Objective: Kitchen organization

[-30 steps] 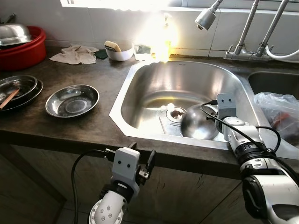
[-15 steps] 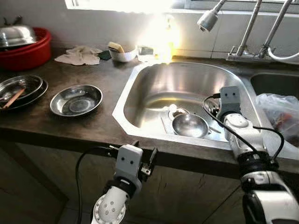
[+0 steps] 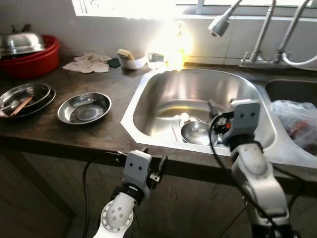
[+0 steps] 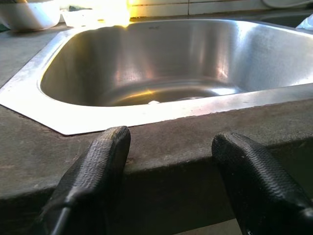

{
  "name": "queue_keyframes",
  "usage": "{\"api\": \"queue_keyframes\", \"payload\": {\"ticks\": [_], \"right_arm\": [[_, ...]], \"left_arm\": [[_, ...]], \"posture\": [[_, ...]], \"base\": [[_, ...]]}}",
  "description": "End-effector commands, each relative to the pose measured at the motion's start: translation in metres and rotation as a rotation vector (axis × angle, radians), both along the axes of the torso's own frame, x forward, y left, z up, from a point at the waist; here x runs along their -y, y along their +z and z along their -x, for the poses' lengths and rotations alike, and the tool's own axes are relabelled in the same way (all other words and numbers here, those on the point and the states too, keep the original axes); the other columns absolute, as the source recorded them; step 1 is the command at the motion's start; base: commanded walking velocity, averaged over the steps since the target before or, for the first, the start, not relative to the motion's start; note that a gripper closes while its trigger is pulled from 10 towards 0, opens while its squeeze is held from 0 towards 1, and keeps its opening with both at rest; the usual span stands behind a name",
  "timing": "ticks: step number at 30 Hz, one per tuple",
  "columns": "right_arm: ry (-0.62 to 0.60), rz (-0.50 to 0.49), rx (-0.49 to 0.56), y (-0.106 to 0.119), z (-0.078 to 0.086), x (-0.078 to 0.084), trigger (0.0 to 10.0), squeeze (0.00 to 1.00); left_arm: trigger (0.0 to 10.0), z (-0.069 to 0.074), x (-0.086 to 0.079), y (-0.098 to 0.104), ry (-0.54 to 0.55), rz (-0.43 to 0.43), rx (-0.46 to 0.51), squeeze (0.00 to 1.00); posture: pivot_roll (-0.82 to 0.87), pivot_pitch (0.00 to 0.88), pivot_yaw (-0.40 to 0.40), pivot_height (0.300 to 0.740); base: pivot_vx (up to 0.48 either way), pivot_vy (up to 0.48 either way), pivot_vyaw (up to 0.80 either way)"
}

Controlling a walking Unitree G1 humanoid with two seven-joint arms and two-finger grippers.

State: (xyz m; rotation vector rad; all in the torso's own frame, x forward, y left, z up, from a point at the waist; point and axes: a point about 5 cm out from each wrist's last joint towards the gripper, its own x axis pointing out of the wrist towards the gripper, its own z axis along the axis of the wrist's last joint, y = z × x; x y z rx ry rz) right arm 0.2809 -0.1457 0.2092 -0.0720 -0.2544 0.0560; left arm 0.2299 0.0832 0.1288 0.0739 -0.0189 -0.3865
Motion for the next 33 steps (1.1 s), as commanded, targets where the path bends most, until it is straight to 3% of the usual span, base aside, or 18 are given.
{"api": "queue_keyframes", "payload": {"ticks": [1,7,23,33], "right_arm": [[-0.006,-0.008,0.007,-0.002,0.009,-0.003,10.0,0.0],[-0.028,-0.03,-0.03,-0.009,0.014,-0.008,10.0,0.0],[-0.028,-0.047,-0.044,-0.007,0.01,-0.011,10.0,0.0],[-0.016,-0.082,-0.044,-0.001,0.004,-0.009,10.0,0.0]], "left_arm": [[10.0,-0.004,-0.006,-0.007,0.025,-0.012,-0.038,0.0],[10.0,-0.007,-0.006,-0.008,0.021,-0.013,-0.035,0.0],[10.0,-0.006,-0.007,-0.009,0.018,-0.016,-0.03,0.0],[10.0,-0.006,-0.003,-0.009,0.006,-0.041,-0.016,0.0]], "posture": [[0.1,0.026,0.009,0.74],[0.1,0.024,0.013,0.74],[0.11,0.025,0.006,0.74],[0.1,0.024,0.004,0.74]], "base": [[0.0,0.0,0.0],[0.0,0.153,0.8],[0.0,0.415,0.8],[0.0,0.0,0.1]]}}
